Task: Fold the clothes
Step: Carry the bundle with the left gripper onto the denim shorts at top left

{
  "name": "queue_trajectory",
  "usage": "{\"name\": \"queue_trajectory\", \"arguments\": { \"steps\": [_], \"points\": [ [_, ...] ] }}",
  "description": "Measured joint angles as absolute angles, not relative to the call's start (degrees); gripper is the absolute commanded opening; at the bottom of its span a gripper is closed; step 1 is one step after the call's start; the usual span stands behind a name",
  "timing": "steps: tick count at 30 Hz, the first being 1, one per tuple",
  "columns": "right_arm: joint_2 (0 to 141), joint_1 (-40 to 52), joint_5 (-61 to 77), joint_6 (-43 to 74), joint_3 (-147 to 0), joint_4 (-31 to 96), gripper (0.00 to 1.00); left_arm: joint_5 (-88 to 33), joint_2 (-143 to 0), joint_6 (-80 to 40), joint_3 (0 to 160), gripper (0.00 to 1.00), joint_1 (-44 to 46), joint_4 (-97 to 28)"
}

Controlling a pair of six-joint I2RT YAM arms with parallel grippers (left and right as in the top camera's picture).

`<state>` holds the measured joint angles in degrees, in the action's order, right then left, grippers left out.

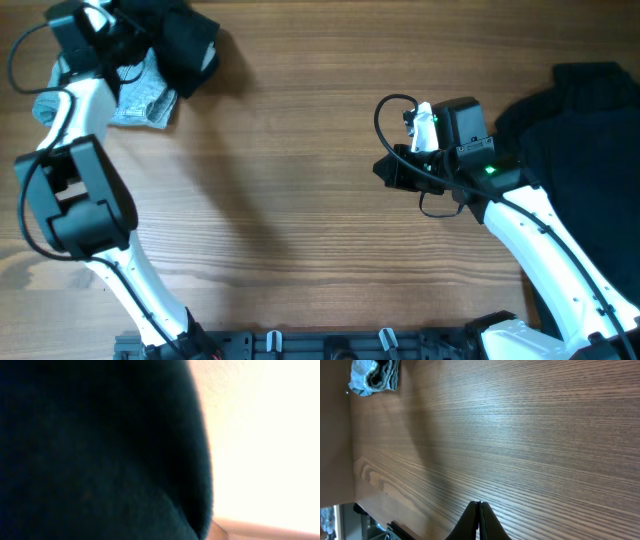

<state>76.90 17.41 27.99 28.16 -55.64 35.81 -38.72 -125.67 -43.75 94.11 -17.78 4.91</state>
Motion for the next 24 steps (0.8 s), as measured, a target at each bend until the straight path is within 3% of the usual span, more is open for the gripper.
{"name": "queue_trajectory", "arguments": {
  "steps": [6,7,8,9,12,14,15,17,18,21,24],
  "points": [
    [76.90,17.41,27.99,28.18,-55.64,35.83,0.06,-38.39,-125.67,-39.03,94.15,0.13,-25.02,-1.19],
    [76.90,17.41,27.97,28.18,-55.64,35.86,0.06,-38.37,-125.67,-38.39,94.15,0.21,-26.26,-2.50],
    [76.90,17.41,27.75,28.18,-55.64,35.92,0.06,-38.37,-125.67,-37.74,94.15,0.62,-27.14,-3.86],
    [76.90,17.41,27.27,28.18,-55.64,35.97,0.06,-38.17,-125.67,-36.51,94.15,0.75,-28.16,-5.69],
    [76.90,17.41,26.50,28.18,-55.64,36.01,0.06,-38.04,-125.67,-34.79,94.30,0.78,-29.50,-10.04],
    [76.90,17.41,26.48,28.18,-55.64,36.36,0.07,-39.31,-125.64,-33.23,94.45,0.67,-30.85,-13.96],
    [76.90,17.41,26.48,28.18,-55.64,36.58,0.09,-40.40,-125.14,-32.56,94.48,0.55,-32.10,-16.88],
    [76.90,17.41,26.46,28.18,-55.64,36.71,0.09,-42.72,-123.17,-31.20,94.48,0.16,-36.12,-20.32],
    [76.90,17.43,26.44,28.18,-55.64,36.82,0.09,-43.35,-122.23,-30.55,94.52,0.04,-37.23,-21.30],
    [76.90,17.41,26.26,28.18,-55.64,36.84,0.10,-44.53,-118.34,-27.11,94.59,0.04,-38.83,-24.51],
    [76.90,17.41,25.93,28.18,-55.64,36.82,0.10,-44.27,-117.75,-23.20,94.59,0.04,-33.74,-24.18]
  ]
}}
